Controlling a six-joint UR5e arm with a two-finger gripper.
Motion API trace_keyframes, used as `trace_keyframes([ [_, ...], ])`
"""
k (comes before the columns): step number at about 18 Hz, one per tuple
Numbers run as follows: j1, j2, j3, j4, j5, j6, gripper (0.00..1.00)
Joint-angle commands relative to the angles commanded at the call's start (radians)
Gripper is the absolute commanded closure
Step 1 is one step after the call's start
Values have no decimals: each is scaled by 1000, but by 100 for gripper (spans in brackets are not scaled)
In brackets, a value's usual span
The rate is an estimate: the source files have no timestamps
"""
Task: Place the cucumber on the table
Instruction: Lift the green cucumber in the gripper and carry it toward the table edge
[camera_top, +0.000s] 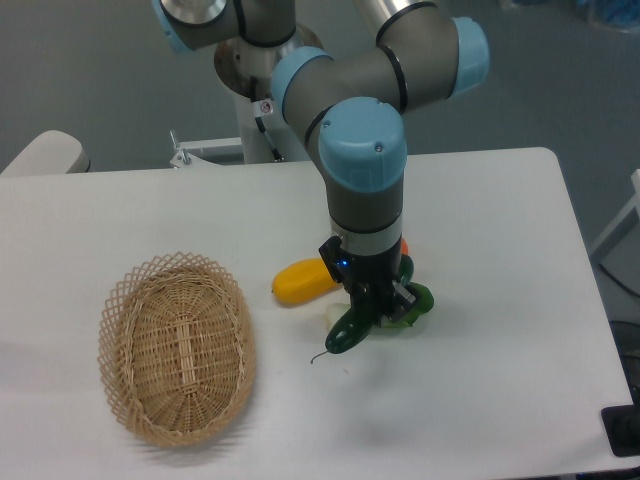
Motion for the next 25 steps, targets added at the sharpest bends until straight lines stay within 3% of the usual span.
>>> trace_keyframes([
  [3,-2,-2,-2,0,2,2,67],
  [8,-2,-55,24,23,3,9,67],
  [12,-3,-106,83,38,5,18,68],
  [21,-9,-189,95,195,3,40,68],
  [25,-9,-212,92,229,5,43,68],
])
